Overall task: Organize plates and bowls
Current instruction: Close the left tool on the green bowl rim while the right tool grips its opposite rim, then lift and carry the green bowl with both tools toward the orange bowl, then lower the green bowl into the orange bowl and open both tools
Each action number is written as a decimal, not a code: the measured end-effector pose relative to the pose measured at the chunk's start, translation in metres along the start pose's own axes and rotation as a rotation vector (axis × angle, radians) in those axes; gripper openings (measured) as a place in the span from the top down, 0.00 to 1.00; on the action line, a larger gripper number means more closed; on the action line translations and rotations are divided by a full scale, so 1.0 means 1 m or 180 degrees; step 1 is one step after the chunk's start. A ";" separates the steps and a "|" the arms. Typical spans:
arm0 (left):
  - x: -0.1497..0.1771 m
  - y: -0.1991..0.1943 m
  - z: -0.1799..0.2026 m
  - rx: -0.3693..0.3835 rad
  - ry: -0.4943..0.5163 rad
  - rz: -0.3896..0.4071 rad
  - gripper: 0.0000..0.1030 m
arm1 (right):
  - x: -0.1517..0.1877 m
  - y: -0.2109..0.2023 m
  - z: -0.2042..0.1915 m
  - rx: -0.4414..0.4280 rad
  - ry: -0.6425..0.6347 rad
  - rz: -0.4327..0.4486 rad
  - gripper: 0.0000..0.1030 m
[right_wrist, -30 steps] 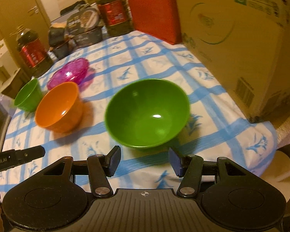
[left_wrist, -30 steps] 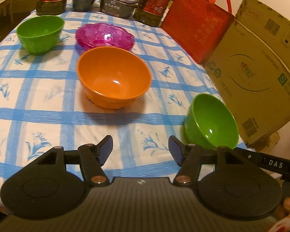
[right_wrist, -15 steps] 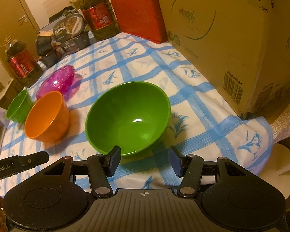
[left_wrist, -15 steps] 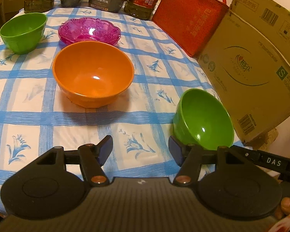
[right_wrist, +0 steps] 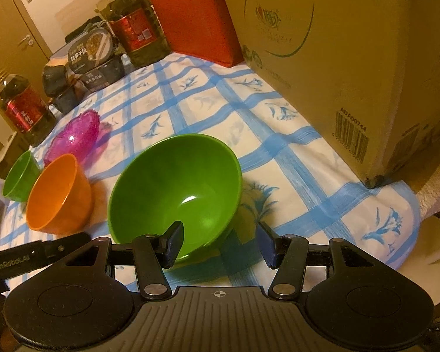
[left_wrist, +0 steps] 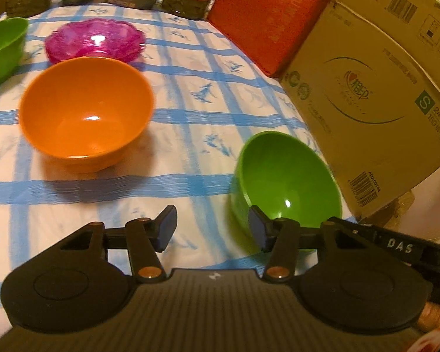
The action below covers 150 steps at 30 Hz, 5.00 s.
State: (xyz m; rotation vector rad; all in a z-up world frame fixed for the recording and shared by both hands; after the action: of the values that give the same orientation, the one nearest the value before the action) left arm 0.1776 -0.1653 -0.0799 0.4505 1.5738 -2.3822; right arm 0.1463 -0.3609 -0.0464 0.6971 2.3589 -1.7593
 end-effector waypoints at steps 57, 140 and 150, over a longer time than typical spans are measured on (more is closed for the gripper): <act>-0.028 -0.050 -0.014 -0.0020 0.0037 0.0251 0.90 | -0.017 -0.022 -0.069 -0.0301 -0.0359 0.0180 0.86; -0.085 -0.063 -0.168 -0.0471 -0.0573 0.0481 0.75 | -0.055 0.084 -0.206 -0.0462 -0.0898 -0.0013 0.53; -0.061 -0.087 -0.161 -0.0467 -0.0614 0.0567 0.63 | -0.034 0.058 -0.193 -0.0476 -0.0772 -0.0038 0.50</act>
State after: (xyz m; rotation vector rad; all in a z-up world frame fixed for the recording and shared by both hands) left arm 0.2207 0.0185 -0.0417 0.3065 1.5391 -2.0936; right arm 0.2353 -0.1787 -0.0233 0.4232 2.3019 -1.5520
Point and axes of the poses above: each gripper's, at about its wrist camera, not at the fingertips, and y roughly the way its jaws point, z to its right, x to its underside, the point moved 7 cm from there along y, roughly the way its jaws point, and after that the axes turned 10 degrees about -z, right-handed, at the moved point
